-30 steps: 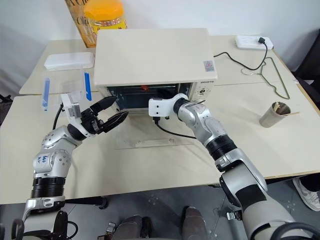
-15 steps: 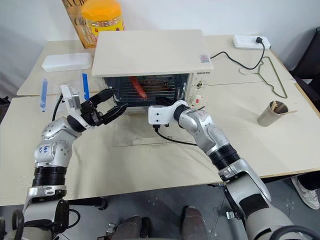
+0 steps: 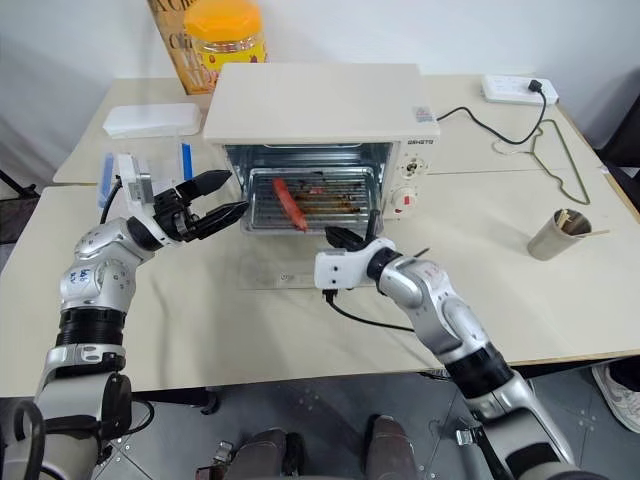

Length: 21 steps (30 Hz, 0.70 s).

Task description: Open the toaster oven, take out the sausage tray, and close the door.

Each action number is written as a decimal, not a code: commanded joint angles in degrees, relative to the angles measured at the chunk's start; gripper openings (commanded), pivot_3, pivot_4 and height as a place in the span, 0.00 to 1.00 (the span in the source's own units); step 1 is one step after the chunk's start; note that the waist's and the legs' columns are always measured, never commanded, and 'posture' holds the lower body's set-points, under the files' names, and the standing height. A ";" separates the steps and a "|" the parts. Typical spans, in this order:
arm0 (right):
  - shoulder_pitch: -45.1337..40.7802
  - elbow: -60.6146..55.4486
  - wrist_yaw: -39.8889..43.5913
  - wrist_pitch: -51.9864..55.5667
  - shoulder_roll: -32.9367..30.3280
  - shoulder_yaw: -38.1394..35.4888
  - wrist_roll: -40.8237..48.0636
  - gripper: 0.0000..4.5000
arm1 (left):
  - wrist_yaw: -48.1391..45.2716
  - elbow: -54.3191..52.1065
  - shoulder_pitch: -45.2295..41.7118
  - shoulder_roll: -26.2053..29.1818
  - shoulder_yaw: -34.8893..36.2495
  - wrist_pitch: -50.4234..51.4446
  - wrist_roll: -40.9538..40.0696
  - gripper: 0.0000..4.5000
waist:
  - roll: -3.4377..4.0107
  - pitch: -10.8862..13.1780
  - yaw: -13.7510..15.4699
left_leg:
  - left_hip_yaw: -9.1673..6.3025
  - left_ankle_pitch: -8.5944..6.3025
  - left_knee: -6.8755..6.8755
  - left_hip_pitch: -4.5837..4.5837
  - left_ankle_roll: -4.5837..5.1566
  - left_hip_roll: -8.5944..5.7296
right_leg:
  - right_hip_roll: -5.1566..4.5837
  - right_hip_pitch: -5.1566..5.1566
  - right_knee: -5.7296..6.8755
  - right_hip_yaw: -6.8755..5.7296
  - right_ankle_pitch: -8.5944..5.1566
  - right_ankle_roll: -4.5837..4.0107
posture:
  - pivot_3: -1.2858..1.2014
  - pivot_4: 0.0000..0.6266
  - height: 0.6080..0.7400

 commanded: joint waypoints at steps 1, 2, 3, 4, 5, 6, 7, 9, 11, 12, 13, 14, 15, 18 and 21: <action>2.54 -6.93 0.51 0.79 -1.87 -3.46 0.13 0.00 | -1.56 4.39 -3.01 0.30 0.19 -1.79 1.35 1.00 | -0.01 0.00 0.21 | -0.01 0.01 0.03 0.00 0.00 0.00 | 0.00 0.02 0.01 0.00 0.00 0.00 | 0.52 0.24 1.00; 3.37 -7.98 0.78 0.86 -2.33 -3.77 -0.02 0.00 | -2.27 5.75 -3.71 0.26 -0.04 -2.08 1.73 1.00 | -0.01 -0.01 0.27 | 0.00 0.01 0.05 0.00 0.00 0.00 | 0.00 0.04 0.01 0.02 0.00 0.00 | 0.52 0.24 1.00; 3.83 -8.67 1.05 1.06 -2.55 -3.94 -0.01 0.00 | -2.95 6.87 -4.22 0.30 -0.22 -2.39 2.07 1.00 | -0.02 -0.01 0.26 | 0.01 0.01 0.06 0.00 0.00 0.00 | 0.00 0.04 0.00 0.02 0.00 0.00 | 0.52 0.24 1.00; 4.19 -9.24 1.34 1.25 -2.91 -4.05 -0.24 0.00 | -3.41 7.93 -4.66 0.28 -0.30 -2.80 2.40 1.00 | -0.02 -0.01 0.19 | 0.04 0.01 0.06 0.00 0.00 0.00 | 0.00 0.04 -0.01 0.02 0.00 0.00 | 0.52 0.24 1.00; 4.38 -9.58 1.53 1.44 -3.10 -4.09 -0.39 0.00 | -3.73 8.68 -4.97 0.25 -0.27 -3.15 2.67 1.00 | -0.02 -0.01 0.14 | 0.05 0.01 0.06 0.00 0.00 0.00 | 0.00 0.04 -0.02 0.02 0.00 0.00 | 0.52 0.24 1.00; 4.64 -9.97 1.64 1.55 -3.44 -4.44 -0.44 0.00 | -3.83 9.36 -5.37 0.05 -0.18 -3.23 2.77 1.00 | -0.02 -0.01 0.12 | 0.07 0.01 0.06 0.01 0.00 0.00 | 0.00 0.04 -0.02 0.01 0.00 0.00 | 0.52 0.24 1.00; 4.88 -10.27 1.61 1.49 -3.82 -4.76 -0.64 0.00 | -3.80 9.80 -5.66 -0.18 -0.09 -3.24 2.84 1.00 | -0.02 -0.01 0.15 | 0.07 0.01 0.06 0.01 0.00 0.01 | 0.00 0.04 -0.03 0.01 0.00 0.00 | 0.52 0.24 1.00; 5.18 -10.69 1.29 1.27 -4.16 -5.26 -0.62 0.00 | -3.75 10.09 -5.84 -0.61 0.07 -2.62 2.75 1.00 | -0.04 0.00 0.18 | 0.07 0.01 0.06 0.01 0.00 0.00 | 0.00 0.04 -0.03 0.01 0.00 0.00 | 0.52 0.24 1.00; 5.38 -11.06 1.35 1.23 -4.40 -5.35 -0.79 0.00 | -3.87 9.38 -5.28 -0.84 -0.03 -1.64 2.63 1.00 | -0.04 0.00 0.19 | 0.06 0.01 0.06 0.01 0.00 0.00 | 0.00 0.04 -0.02 0.01 0.00 0.00 | 0.52 0.24 1.00; 5.45 -11.26 1.45 1.17 -4.49 -5.33 -0.91 0.00 | -3.76 8.81 -4.78 -0.85 -0.17 -1.11 2.69 1.00 | -0.04 0.00 0.17 | 0.06 0.01 0.06 0.01 0.00 0.00 | 0.00 0.04 -0.02 0.01 0.00 0.00 | 0.52 0.24 1.00; 5.62 -11.60 1.64 1.20 -4.51 -5.31 -0.97 0.00 | -3.59 7.63 -3.84 -0.77 -0.25 0.41 2.42 1.00 | -0.04 0.00 0.15 | 0.06 0.01 0.06 0.01 0.00 0.00 | 0.00 0.04 -0.02 0.01 0.00 0.00 | 0.52 0.24 1.00; 5.85 -11.97 1.76 1.06 -4.62 -5.28 -1.07 0.00 | -2.98 6.05 -2.68 -0.71 -0.22 2.33 2.05 1.00 | -0.04 0.00 0.09 | 0.06 0.01 0.06 0.01 0.00 0.00 | 0.00 0.04 -0.02 0.01 0.00 0.00 | 0.52 0.24 1.00; 6.01 -12.22 1.83 0.96 -4.70 -5.28 -1.13 0.00 | -2.50 4.83 -1.86 -0.68 -0.14 3.81 1.78 1.00 | -0.04 0.00 0.03 | 0.06 0.01 0.06 0.01 0.00 0.00 | 0.00 0.04 -0.02 0.01 0.00 0.00 | 0.52 0.24 1.00; 7.04 -13.73 2.18 1.15 -4.79 -5.21 -1.45 0.00 | 1.50 -3.13 3.36 0.81 -0.60 15.46 0.52 1.00 | -0.04 0.00 -0.06 | 0.05 0.00 0.00 0.02 0.01 0.01 | 0.00 0.00 0.00 0.01 0.00 0.00 | 0.52 0.24 1.00; 7.96 -14.68 2.83 1.02 -4.80 -5.17 -1.49 0.00 | 8.75 -10.22 6.26 0.90 3.08 31.13 -5.79 1.00 | -0.07 0.02 0.04 | 0.00 0.00 -0.02 0.02 0.01 0.03 | 0.00 -0.01 0.03 0.02 0.00 0.00 | 0.52 0.24 1.00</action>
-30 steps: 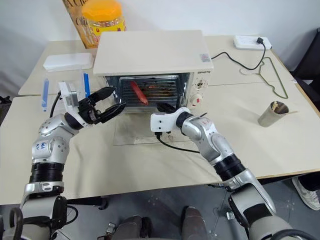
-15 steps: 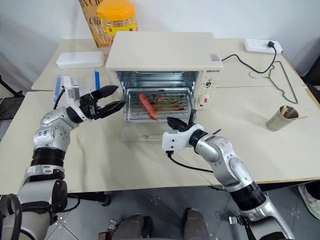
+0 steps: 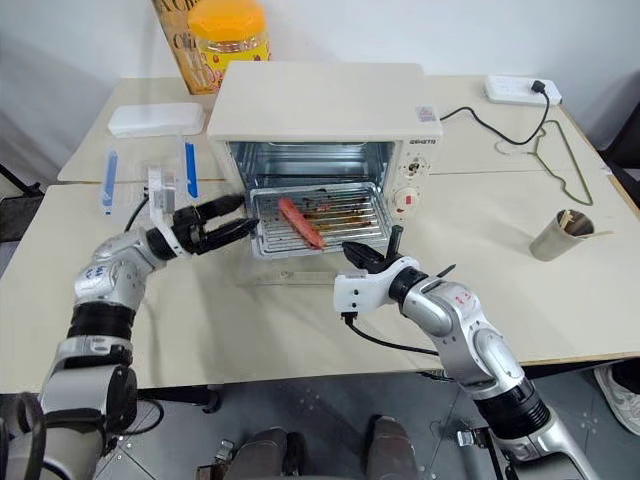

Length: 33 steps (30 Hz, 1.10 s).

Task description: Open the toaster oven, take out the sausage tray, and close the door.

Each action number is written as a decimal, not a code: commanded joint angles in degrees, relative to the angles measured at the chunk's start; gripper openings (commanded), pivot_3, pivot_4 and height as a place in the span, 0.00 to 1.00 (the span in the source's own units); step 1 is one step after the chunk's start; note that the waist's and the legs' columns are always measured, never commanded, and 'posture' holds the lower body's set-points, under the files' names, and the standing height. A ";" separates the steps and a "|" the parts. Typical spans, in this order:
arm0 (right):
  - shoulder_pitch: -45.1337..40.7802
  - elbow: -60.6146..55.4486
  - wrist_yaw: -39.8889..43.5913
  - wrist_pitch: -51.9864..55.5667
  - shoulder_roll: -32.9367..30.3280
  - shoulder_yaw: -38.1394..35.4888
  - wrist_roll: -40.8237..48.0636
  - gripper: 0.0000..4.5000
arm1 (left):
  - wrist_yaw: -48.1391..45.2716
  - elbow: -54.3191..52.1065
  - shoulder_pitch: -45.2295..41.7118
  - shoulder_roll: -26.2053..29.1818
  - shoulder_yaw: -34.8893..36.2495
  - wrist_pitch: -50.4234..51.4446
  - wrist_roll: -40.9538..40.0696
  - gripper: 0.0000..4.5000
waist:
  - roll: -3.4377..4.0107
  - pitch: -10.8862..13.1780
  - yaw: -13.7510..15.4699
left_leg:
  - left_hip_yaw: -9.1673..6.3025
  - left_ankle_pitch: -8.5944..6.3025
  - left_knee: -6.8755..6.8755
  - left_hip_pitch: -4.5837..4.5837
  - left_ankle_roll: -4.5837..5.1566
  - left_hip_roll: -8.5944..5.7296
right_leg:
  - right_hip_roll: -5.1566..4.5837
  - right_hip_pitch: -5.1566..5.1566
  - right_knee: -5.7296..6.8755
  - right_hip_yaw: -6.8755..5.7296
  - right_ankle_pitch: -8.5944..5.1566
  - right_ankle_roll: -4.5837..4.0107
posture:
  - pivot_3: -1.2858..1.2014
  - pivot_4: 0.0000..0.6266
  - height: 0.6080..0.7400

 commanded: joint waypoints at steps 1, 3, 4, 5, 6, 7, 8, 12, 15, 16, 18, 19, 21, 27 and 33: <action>-0.10 -4.61 -0.44 -0.33 -0.20 -2.24 0.04 0.00 | 7.35 -8.53 1.43 0.87 3.98 15.47 -6.72 1.00 | -0.03 0.02 0.14 | -0.05 0.00 0.01 -0.01 0.00 0.00 | 0.00 0.00 0.01 0.00 0.00 0.00 | 0.52 0.24 1.00; -0.06 -4.61 -0.25 -0.67 -0.23 -2.16 0.08 0.00 | 10.18 -10.93 1.37 0.24 5.10 21.12 -9.18 1.00 | -0.05 0.03 0.28 | -0.18 0.00 0.08 -0.01 0.00 0.00 | -0.01 0.03 0.02 0.05 0.00 0.00 | 0.52 0.24 1.00; -0.17 -4.55 -0.05 -0.92 -0.33 -1.99 0.10 0.00 | 11.72 -11.91 1.18 -0.45 5.91 23.94 -10.73 1.00 | -0.05 0.03 0.29 | -0.29 0.00 0.10 -0.01 0.00 0.00 | -0.01 0.07 0.01 0.05 0.00 0.00 | 0.52 0.24 1.00; -0.24 -4.52 0.10 -1.06 -0.40 -1.88 0.13 0.00 | 12.97 -12.72 1.09 -1.00 6.65 25.99 -12.03 1.00 | -0.05 0.02 0.29 | -0.37 0.00 0.11 -0.01 0.00 0.00 | -0.01 0.08 0.02 0.06 0.00 0.00 | 0.52 0.24 1.00; -0.28 -4.51 0.21 -1.14 -0.44 -1.81 0.14 0.00 | 13.93 -13.36 1.07 -1.35 7.18 27.36 -12.87 1.00 | -0.05 0.02 0.26 | -0.51 0.00 0.11 0.00 0.00 -0.01 | -0.02 0.08 0.02 0.07 0.00 0.00 | 0.52 0.24 1.00; -0.32 -4.52 0.26 -1.18 -0.42 -1.74 0.11 0.00 | 14.98 -13.91 1.01 -1.71 7.76 28.98 -13.78 1.00 | -0.05 0.02 0.22 | -0.55 0.00 0.10 0.00 0.00 -0.01 | -0.01 0.08 0.02 0.06 0.00 0.00 | 0.52 0.24 1.00; -0.34 -4.53 0.28 -1.21 -0.40 -1.72 0.08 0.00 | 15.83 -14.38 1.00 -1.97 8.22 30.22 -14.48 1.00 | -0.05 0.03 0.18 | -0.55 0.00 0.10 0.01 0.00 -0.01 | -0.01 0.08 0.03 0.06 0.00 0.00 | 0.52 0.24 1.00; -1.03 -4.42 1.01 -1.94 -0.42 -1.27 0.44 0.00 | 19.09 -17.74 1.02 -3.34 9.80 37.71 -19.27 1.00 | -0.05 0.03 0.07 | -0.53 0.00 0.10 0.02 0.00 -0.01 | -0.01 0.08 0.02 0.05 0.00 0.00 | 0.52 0.24 1.00; -1.09 -4.36 1.38 -2.22 -0.35 -1.37 0.54 0.00 | 20.22 -18.65 1.13 -2.91 9.56 39.84 -19.98 1.00 | -0.05 0.02 0.10 | -0.53 0.00 0.09 0.04 -0.01 -0.01 | -0.01 0.08 0.02 0.07 0.00 0.00 | 0.52 0.24 1.00; -1.20 -4.31 1.50 -2.50 -0.45 -1.38 0.56 0.00 | 20.24 -18.86 1.27 -2.61 9.04 40.56 -20.02 1.00 | -0.05 0.02 0.12 | -0.53 0.00 0.09 0.04 -0.01 -0.01 | -0.01 0.08 0.03 0.07 0.00 0.00 | 0.52 0.24 1.00; -1.33 -4.32 1.86 -2.81 -0.60 -1.46 0.99 0.00 | 20.54 -18.83 1.27 -2.51 8.80 42.64 -20.69 1.00 | -0.05 0.02 0.12 | -0.53 0.00 0.09 0.05 -0.01 -0.02 | -0.01 0.10 0.02 0.07 0.00 0.00 | 0.52 0.24 1.00; -1.46 -4.25 2.08 -2.94 -0.65 -1.49 1.29 0.00 | 20.86 -18.85 1.28 -2.74 8.74 43.40 -20.85 0.96 | -0.05 0.02 0.12 | -0.52 0.00 0.09 0.05 -0.01 -0.02 | -0.01 0.09 0.02 0.07 0.00 0.00 | 0.52 0.24 1.00; -1.88 -3.94 2.43 -3.54 -0.93 -1.46 1.44 0.00 | 21.98 -18.50 1.14 -3.38 9.13 44.57 -21.19 0.87 | -0.05 0.02 0.11 | -0.53 0.00 0.09 0.05 -0.01 -0.02 | -0.01 0.10 0.02 0.07 0.00 0.00 | 0.52 0.24 1.00; -3.28 -3.11 2.78 -3.90 -0.50 -1.29 1.53 0.00 | 25.32 -16.72 0.28 -4.73 11.03 49.81 -23.18 0.47 | -0.05 0.02 0.13 | -0.53 0.00 0.09 0.05 -0.01 -0.02 | -0.01 0.10 0.02 0.07 0.00 0.00 | 0.52 0.24 1.00; -3.18 -3.41 3.57 -3.92 -0.11 -1.19 1.80 0.00 | 28.74 -15.95 0.09 -5.86 12.38 53.01 -23.80 0.08 | -0.05 0.02 0.10 | -0.52 0.00 0.09 0.06 -0.01 -0.02 | -0.01 0.10 0.02 0.09 0.00 0.00 | 0.52 0.24 1.00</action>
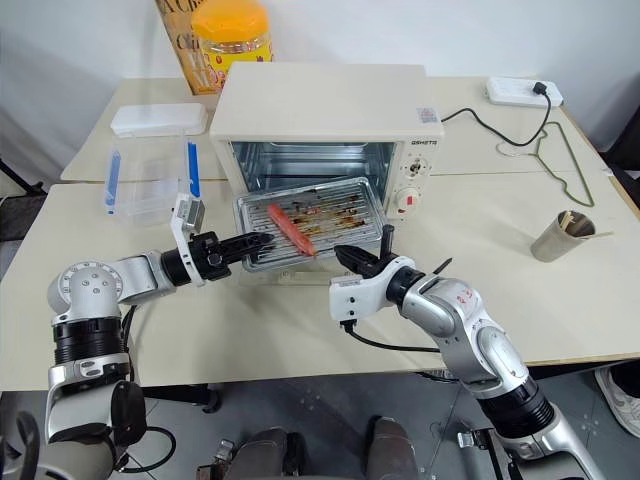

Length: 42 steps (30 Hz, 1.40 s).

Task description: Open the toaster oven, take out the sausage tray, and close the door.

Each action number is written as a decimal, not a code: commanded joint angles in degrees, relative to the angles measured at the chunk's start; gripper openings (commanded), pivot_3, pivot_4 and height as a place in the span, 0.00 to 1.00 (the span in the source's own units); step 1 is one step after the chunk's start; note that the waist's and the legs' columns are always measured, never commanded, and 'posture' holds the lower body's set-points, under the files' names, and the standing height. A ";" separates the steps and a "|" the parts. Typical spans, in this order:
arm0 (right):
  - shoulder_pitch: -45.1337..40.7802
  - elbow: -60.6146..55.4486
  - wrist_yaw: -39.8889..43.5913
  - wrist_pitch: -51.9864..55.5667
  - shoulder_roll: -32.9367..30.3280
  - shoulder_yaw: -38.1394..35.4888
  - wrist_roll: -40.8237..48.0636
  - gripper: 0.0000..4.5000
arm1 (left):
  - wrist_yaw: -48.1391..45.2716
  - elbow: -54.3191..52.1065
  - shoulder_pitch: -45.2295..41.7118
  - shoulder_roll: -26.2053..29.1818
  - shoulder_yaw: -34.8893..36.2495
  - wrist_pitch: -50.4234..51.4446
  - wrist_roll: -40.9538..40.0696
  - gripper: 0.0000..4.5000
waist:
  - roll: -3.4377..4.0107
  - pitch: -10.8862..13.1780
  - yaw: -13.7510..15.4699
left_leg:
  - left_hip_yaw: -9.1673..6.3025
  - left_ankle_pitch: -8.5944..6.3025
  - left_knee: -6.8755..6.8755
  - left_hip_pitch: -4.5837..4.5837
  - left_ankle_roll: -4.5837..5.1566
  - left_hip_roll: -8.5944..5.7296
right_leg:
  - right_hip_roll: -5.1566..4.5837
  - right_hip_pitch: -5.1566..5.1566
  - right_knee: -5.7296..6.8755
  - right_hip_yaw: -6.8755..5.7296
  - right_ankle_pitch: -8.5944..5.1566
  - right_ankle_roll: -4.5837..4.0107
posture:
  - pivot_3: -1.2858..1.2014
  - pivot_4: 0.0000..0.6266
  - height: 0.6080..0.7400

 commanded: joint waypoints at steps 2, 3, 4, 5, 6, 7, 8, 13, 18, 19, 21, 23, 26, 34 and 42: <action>-1.64 -1.93 -0.60 -1.68 0.73 -1.32 2.23 0.00 | 4.65 1.12 -1.00 -2.30 2.85 4.65 -1.75 0.01 | -0.01 -0.01 0.04 | 0.00 0.00 0.00 0.00 0.00 0.00 | 0.00 0.00 0.00 0.00 0.00 0.00 | 0.52 0.24 1.00; -1.50 -1.93 0.51 -0.73 1.27 -1.53 3.88 0.00 | 5.86 1.44 -1.19 -3.12 4.02 6.25 -2.23 0.01 | -0.01 -0.01 0.04 | -0.02 0.00 0.00 0.00 0.00 0.00 | 0.00 0.02 0.00 0.00 0.00 0.00 | 0.52 0.24 1.00; -1.69 -1.70 1.26 -0.85 1.18 -1.36 4.36 0.00 | 6.80 1.58 -1.35 -3.95 5.32 7.40 -2.93 0.01 | -0.01 -0.01 0.03 | -0.02 0.00 0.00 0.01 0.00 -0.01 | 0.00 0.02 0.00 -0.01 0.00 0.00 | 0.52 0.24 1.00; -1.80 -1.64 1.60 -1.14 1.20 -1.28 4.78 0.00 | 7.99 2.04 -1.72 -4.72 7.03 8.86 -3.47 0.01 | -0.01 -0.01 0.02 | -0.01 0.00 0.00 0.01 0.00 -0.01 | 0.00 0.03 0.00 0.00 0.00 0.00 | 0.52 0.24 1.00; -1.91 -1.62 1.98 -1.14 1.41 -1.31 5.43 0.00 | 9.09 2.55 -2.14 -5.53 8.82 10.44 -3.98 0.01 | -0.01 -0.01 0.01 | -0.02 0.00 0.00 0.01 0.00 -0.01 | 0.00 0.03 0.00 -0.01 0.00 0.00 | 0.52 0.24 1.00; -2.04 -1.67 2.19 -1.37 1.41 -1.30 5.63 0.00 | 10.17 2.81 -2.49 -6.28 10.51 11.76 -4.29 0.01 | -0.01 -0.01 -0.02 | -0.01 0.00 0.00 0.01 0.00 -0.01 | 0.00 0.03 0.00 -0.01 0.00 0.00 | 0.52 0.24 1.00; -2.14 -1.70 2.34 -1.48 1.45 -1.40 5.88 0.00 | 11.16 3.11 -2.88 -6.84 11.98 13.09 -4.37 0.01 | -0.01 -0.01 -0.02 | -0.02 0.00 0.00 0.01 0.00 -0.01 | 0.00 0.03 0.00 -0.02 0.00 0.00 | 0.52 0.24 1.00; -0.01 -3.60 5.09 2.43 2.82 -3.98 12.47 0.00 | 17.80 7.94 -5.02 -8.06 18.81 14.31 -9.64 0.01 | -0.03 -0.01 0.15 | -0.07 0.00 0.00 0.03 0.00 -0.01 | 0.00 0.08 0.00 0.00 0.00 0.00 | 0.52 0.24 1.00; 2.11 -4.82 5.91 2.72 1.41 -6.97 15.76 0.33 | 24.19 11.62 -3.20 -4.88 20.28 14.31 -21.65 0.00 | -0.04 -0.02 0.03 | -0.20 0.00 -0.02 0.14 -0.01 -0.01 | 0.00 0.20 0.02 -0.03 0.00 0.00 | 0.52 0.24 1.00; 2.55 -4.80 5.37 1.80 0.79 -7.67 16.05 0.40 | 25.31 11.72 -2.33 -4.03 19.96 14.31 -24.31 0.00 | -0.04 -0.02 0.01 | -0.20 0.00 -0.03 0.15 -0.01 -0.01 | 0.00 0.21 0.02 -0.01 0.00 0.00 | 0.52 0.24 1.00; 3.20 -4.52 4.55 -0.02 -0.36 -9.04 17.24 0.55 | 28.25 12.38 -1.10 -2.82 19.90 14.31 -29.10 0.00 | -0.04 -0.02 0.01 | -0.19 -0.01 -0.08 0.25 -0.01 -0.01 | -0.01 0.26 0.03 0.03 0.00 0.00 | 0.52 0.24 1.00; 4.15 -4.22 4.18 -1.88 -1.85 -10.65 18.51 0.71 | 31.64 12.62 0.06 -2.07 20.36 14.31 -33.02 0.00 | -0.04 -0.02 0.02 | -0.18 -0.01 -0.11 0.31 -0.01 -0.01 | -0.01 0.30 0.02 0.05 0.00 0.00 | 0.52 0.24 1.00; 8.53 -2.30 4.45 -7.67 -6.08 -17.93 24.27 0.78 | 34.98 10.00 5.93 1.35 18.87 14.20 -42.20 0.00 | -0.05 -0.02 0.09 | -0.18 -0.01 -0.11 0.33 -0.01 -0.02 | -0.02 0.34 0.01 0.09 0.00 0.00 | 0.52 0.24 1.00; 18.21 8.37 15.44 -5.90 -9.25 -28.90 50.14 0.65 | 39.79 -6.50 26.71 5.92 15.42 0.37 -60.83 0.00 | -0.09 -0.02 0.22 | -0.32 -0.03 -0.11 0.46 -0.05 0.09 | -0.07 0.59 -0.16 0.23 -0.01 -0.03 | 0.52 0.24 1.00; 13.67 26.25 25.04 -0.04 -8.50 -26.53 57.68 0.02 | 36.39 -20.69 46.05 -2.60 22.79 -11.20 -60.83 0.00 | -0.06 -0.03 0.07 | 0.00 -0.03 -0.10 0.48 -0.03 0.03 | -0.03 0.58 -0.42 0.44 -0.04 -0.08 | 0.52 0.24 1.00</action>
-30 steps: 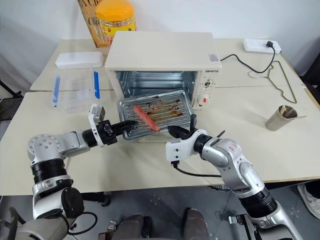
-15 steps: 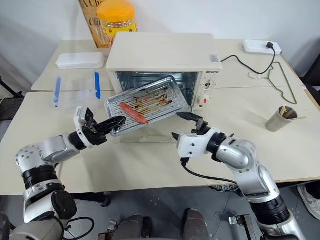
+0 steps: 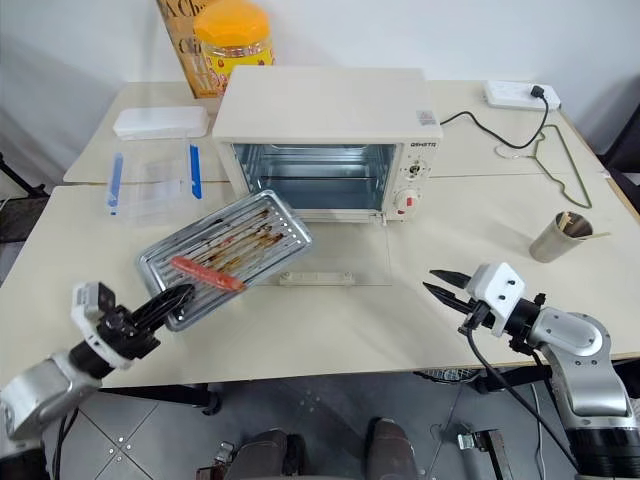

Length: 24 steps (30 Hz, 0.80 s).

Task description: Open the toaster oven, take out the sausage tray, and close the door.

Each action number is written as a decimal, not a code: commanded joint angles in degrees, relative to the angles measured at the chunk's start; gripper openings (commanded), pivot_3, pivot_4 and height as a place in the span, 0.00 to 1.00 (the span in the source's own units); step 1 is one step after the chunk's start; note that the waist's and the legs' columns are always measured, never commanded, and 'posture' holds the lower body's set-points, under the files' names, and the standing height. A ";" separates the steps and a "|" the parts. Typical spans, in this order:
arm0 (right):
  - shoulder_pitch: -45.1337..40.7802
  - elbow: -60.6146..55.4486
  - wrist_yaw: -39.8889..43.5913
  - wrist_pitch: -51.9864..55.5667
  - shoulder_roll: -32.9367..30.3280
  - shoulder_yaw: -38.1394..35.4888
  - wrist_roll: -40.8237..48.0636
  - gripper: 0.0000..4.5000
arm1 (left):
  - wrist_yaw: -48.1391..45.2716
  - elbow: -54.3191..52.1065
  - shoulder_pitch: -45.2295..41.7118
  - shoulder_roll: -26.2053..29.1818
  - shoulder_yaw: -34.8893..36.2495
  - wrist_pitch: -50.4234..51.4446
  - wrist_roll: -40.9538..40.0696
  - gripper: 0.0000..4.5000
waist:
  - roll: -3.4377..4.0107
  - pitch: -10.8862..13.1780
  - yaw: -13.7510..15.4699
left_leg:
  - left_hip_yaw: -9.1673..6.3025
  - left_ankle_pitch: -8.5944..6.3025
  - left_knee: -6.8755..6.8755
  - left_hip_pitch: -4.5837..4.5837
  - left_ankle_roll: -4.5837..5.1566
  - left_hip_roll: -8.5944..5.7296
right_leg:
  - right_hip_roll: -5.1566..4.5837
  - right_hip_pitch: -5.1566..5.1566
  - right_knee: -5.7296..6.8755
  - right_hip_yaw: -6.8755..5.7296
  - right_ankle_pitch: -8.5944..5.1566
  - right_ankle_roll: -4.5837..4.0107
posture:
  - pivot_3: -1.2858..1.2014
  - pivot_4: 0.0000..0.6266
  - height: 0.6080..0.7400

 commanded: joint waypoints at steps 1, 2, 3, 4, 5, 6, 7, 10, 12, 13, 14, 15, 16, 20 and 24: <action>-2.80 6.07 3.54 1.72 0.21 0.84 1.61 0.00 | -2.09 -6.75 4.93 -3.96 4.46 -5.55 -2.03 0.00 | 0.00 0.00 -0.01 | 0.00 0.00 0.00 -0.01 0.00 0.00 | 0.00 0.00 -0.03 -0.01 0.00 0.00 | 0.52 0.24 1.00; -3.29 6.82 4.02 2.57 0.24 1.07 1.77 0.00 | -2.13 -7.73 5.67 -4.65 4.55 -6.50 -2.03 0.00 | 0.00 0.00 0.11 | 0.02 0.00 -0.01 -0.01 0.00 0.00 | 0.01 0.00 -0.05 0.01 0.00 0.00 | 0.52 0.24 1.00; -3.98 8.00 4.61 2.47 0.33 1.43 1.54 0.00 | -2.52 -8.99 6.74 -5.40 4.58 -7.40 -2.03 0.00 | 0.00 0.00 0.33 | 0.00 0.00 0.00 -0.02 0.00 0.00 | 0.03 0.00 -0.06 -0.01 0.00 -0.01 | 0.52 0.24 1.00; -5.19 9.64 5.26 2.36 0.57 2.14 1.14 0.00 | -2.58 -10.52 7.89 -6.71 4.87 -8.76 -2.03 0.00 | 0.02 -0.01 0.57 | 0.00 0.00 0.02 -0.03 0.00 0.00 | 0.03 0.00 -0.05 -0.01 -0.01 -0.01 | 0.52 0.24 1.00; -6.88 11.84 5.82 2.58 1.06 3.11 0.64 0.00 | -3.05 -12.34 9.01 -8.60 5.55 -10.49 -2.03 0.00 | 0.01 -0.02 0.64 | 0.01 0.00 0.02 -0.02 0.00 -0.01 | 0.02 0.00 -0.05 0.01 0.00 -0.01 | 0.52 0.24 1.00; -8.69 14.08 6.35 2.15 1.87 3.80 0.40 0.00 | -2.79 -14.22 10.01 -10.71 6.22 -12.71 -2.03 0.00 | 0.00 -0.03 0.66 | 0.06 0.00 0.03 -0.01 0.00 0.00 | 0.02 0.00 -0.08 0.06 0.00 -0.01 | 0.52 0.24 1.00; -11.05 16.64 6.64 2.19 3.08 4.58 0.21 0.00 | -2.39 -16.48 10.63 -13.67 7.32 -15.81 -2.03 0.00 | 0.00 -0.03 0.67 | 0.10 -0.01 0.04 -0.01 0.02 0.01 | 0.01 0.01 -0.12 0.11 0.00 0.00 | 0.52 0.24 1.00; -15.11 20.85 9.05 1.60 5.59 5.86 0.58 0.00 | -1.61 -21.29 11.94 -19.88 8.19 -22.12 -2.03 0.00 | -0.02 -0.05 0.79 | 0.11 -0.02 0.04 -0.02 0.02 0.01 | 0.02 0.00 -0.16 0.11 0.01 0.01 | 0.52 0.24 1.00; -16.32 22.46 10.82 0.21 6.76 5.87 1.00 0.00 | -0.73 -22.79 13.08 -21.53 7.20 -24.20 -2.03 0.00 | 0.00 -0.06 1.28 | 0.08 -0.02 0.04 -0.04 0.02 0.01 | 0.11 -0.01 -0.16 0.05 0.00 -0.01 | 0.52 0.24 1.00; -16.97 23.24 11.58 0.02 7.16 6.12 0.97 0.00 | -0.18 -23.39 13.40 -22.37 6.77 -25.32 -2.03 0.00 | 0.01 -0.07 1.45 | 0.08 -0.02 0.03 -0.05 0.02 0.00 | 0.11 -0.01 -0.17 0.05 0.00 -0.01 | 0.52 0.24 1.00; -17.42 23.84 12.16 -0.13 7.42 6.22 0.89 0.00 | 0.21 -23.85 13.62 -22.85 6.39 -26.23 -2.03 0.00 | 0.01 -0.07 1.51 | 0.08 -0.02 0.04 -0.07 0.02 -0.02 | 0.10 -0.01 -0.18 0.05 0.00 -0.01 | 0.52 0.24 1.00; -17.94 24.39 12.69 0.18 7.75 6.30 0.93 0.00 | 0.54 -24.25 13.75 -23.09 5.96 -26.98 -2.03 0.00 | 0.01 -0.07 1.61 | 0.08 -0.03 0.04 -0.10 0.03 -0.03 | 0.08 0.00 -0.21 0.05 0.00 -0.01 | 0.52 0.24 1.00; -18.62 24.85 13.19 0.56 8.27 6.17 1.31 0.00 | 0.81 -24.63 13.83 -23.23 5.48 -27.62 -2.03 0.00 | 0.01 -0.07 1.64 | 0.08 -0.04 0.07 -0.10 0.05 -0.05 | 0.06 0.02 -0.22 0.06 0.01 0.00 | 0.52 0.24 1.00; -19.92 24.00 13.67 2.06 9.88 4.73 3.56 0.00 | 1.17 -25.48 14.50 -23.16 4.33 -29.10 -2.03 0.00 | 0.00 -0.07 1.35 | 0.08 -0.06 0.13 -0.10 0.08 -0.02 | 0.09 0.03 -0.22 0.06 0.01 0.00 | 0.52 0.24 1.00; -20.42 21.65 12.71 5.16 10.41 2.98 6.38 0.00 | 1.29 -25.93 14.80 -22.83 3.49 -29.97 -2.03 0.00 | 0.00 -0.08 1.40 | 0.08 -0.06 0.13 -0.11 0.09 -0.01 | 0.10 0.02 -0.22 0.06 0.01 0.00 | 0.52 0.24 1.00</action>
